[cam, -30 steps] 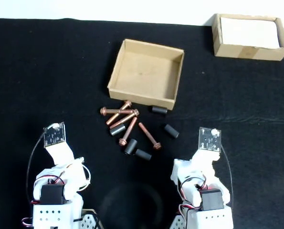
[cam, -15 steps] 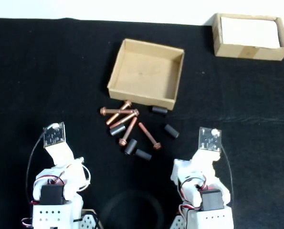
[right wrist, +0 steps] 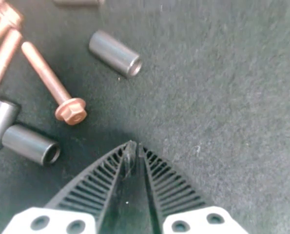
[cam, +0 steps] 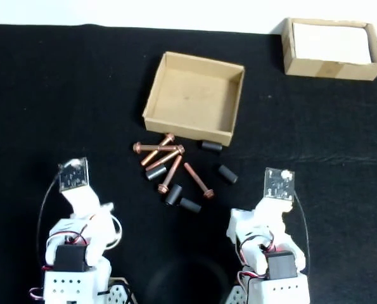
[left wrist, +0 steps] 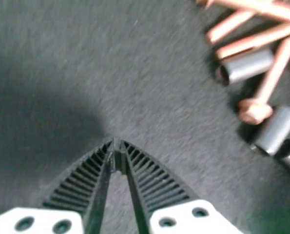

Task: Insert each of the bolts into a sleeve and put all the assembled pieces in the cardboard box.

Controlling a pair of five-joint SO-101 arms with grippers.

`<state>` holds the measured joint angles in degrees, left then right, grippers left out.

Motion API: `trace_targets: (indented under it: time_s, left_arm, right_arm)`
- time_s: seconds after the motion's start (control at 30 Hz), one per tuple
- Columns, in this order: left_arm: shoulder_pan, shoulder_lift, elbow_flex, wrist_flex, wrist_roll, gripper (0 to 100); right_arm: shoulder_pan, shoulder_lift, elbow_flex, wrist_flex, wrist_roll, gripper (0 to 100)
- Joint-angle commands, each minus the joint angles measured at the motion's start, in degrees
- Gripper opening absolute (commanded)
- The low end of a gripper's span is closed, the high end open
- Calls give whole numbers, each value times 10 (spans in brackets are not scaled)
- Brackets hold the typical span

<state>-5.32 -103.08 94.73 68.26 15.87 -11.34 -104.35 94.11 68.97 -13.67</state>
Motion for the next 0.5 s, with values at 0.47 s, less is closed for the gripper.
trace_targets:
  time_s: [0.47]
  left_arm:
    - [7,-3,-451,226,0,10]
  right_arm:
    - [3,-5,-353,35,0,7]
